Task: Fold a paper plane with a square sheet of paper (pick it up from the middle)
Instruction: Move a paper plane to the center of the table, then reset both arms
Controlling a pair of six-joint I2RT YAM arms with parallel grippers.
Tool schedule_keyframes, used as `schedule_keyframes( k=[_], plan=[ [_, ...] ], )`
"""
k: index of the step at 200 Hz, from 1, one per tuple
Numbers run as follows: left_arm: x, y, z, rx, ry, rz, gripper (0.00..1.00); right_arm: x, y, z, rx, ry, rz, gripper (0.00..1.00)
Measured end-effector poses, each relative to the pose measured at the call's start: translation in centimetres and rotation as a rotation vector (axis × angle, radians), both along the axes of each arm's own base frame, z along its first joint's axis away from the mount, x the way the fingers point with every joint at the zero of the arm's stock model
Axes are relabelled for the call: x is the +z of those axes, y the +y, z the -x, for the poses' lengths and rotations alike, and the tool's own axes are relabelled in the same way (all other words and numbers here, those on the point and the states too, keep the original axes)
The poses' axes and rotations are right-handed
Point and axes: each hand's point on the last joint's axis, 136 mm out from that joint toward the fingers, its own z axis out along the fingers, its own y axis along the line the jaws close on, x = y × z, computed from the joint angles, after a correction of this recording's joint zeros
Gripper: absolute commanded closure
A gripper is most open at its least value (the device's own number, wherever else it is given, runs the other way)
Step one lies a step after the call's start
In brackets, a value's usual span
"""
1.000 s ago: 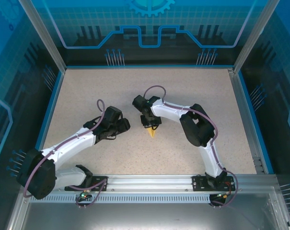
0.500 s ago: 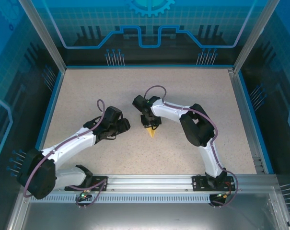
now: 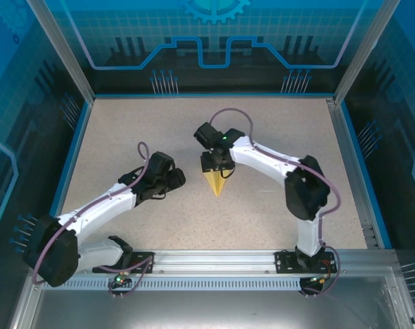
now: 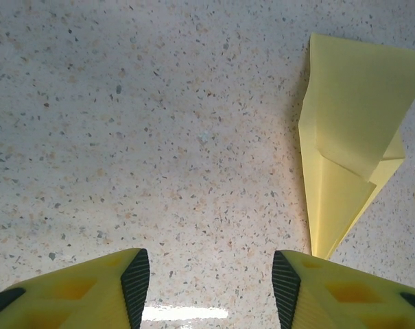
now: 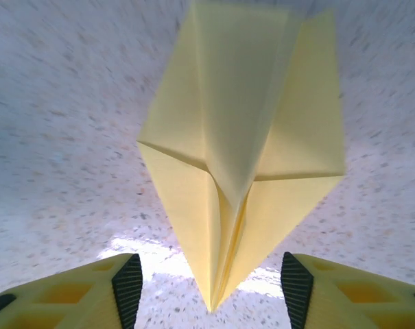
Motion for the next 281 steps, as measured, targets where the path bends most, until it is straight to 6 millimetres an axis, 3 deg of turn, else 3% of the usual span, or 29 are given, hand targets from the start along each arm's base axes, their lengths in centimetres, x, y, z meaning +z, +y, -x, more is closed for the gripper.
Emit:
schedule_keyframes(
  k=[28,53,78,106,136,160,179,223,281],
  plan=[
    [0.6,0.5,-0.1,0.013,-0.025,-0.013,0.44,5.0,-2.1,0.4,-0.002,-0.148,-0.008,0.23],
    [1.5,1.1,-0.1,0.028,-0.059,-0.026,0.39,8.3,-5.8,1.3,-0.027,-0.305,0.030,0.14],
    [2.6,1.9,-0.2,0.042,-0.107,-0.056,0.32,10.3,-9.9,2.0,-0.077,-0.447,0.109,0.11],
    [3.6,3.2,-0.3,0.067,-0.158,-0.099,0.19,10.9,-14.5,2.2,-0.146,-0.561,0.232,0.09],
    [3.8,4.9,0.0,0.107,-0.190,-0.159,0.06,8.5,-20.4,1.7,-0.215,-0.600,0.356,0.08],
    [3.7,6.3,0.1,0.125,-0.206,-0.237,0.02,3.1,-24.6,1.6,-0.218,-0.531,0.415,0.08],
    [3.6,7.5,0.0,0.144,-0.214,-0.292,0.02,-0.4,-26.6,1.8,-0.197,-0.484,0.427,0.08],
    [3.6,10.1,0.1,0.183,-0.228,-0.378,0.02,-4.6,-28.6,-0.2,-0.178,-0.472,0.342,0.09],
    [3.4,11.6,0.2,0.196,-0.231,-0.419,0.01,-2.8,-26.5,-4.8,-0.078,-0.680,0.156,0.10]
  ],
)
